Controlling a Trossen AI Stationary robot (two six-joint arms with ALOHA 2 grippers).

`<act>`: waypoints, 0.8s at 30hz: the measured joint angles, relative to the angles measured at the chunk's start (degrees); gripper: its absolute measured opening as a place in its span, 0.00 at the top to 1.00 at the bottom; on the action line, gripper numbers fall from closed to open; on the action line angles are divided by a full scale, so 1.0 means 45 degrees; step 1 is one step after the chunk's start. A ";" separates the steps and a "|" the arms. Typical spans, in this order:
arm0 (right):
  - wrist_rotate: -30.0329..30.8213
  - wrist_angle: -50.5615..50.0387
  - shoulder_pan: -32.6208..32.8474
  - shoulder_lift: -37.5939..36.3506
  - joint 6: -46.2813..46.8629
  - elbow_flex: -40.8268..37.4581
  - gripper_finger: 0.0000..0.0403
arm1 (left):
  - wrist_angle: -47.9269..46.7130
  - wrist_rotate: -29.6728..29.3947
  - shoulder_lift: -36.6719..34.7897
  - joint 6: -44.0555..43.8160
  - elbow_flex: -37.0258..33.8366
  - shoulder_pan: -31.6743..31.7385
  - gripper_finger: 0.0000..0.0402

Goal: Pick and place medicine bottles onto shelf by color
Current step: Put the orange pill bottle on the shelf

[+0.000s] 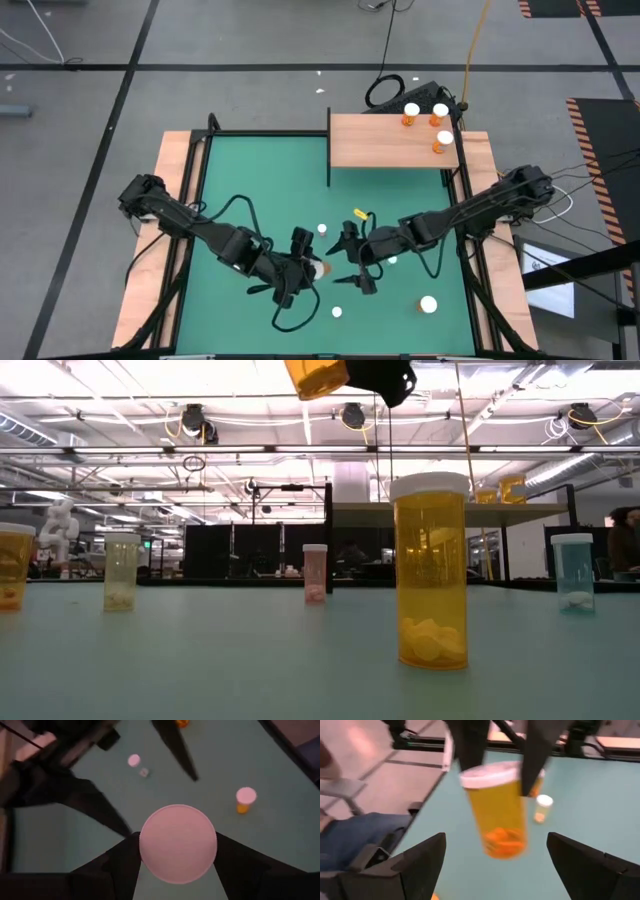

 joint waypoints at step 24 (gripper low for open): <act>-0.0014 0.0576 -0.0344 0.0047 -0.2121 0.0000 0.16 | 0.1686 -0.0982 -0.0366 0.1245 0.0000 -0.0332 0.43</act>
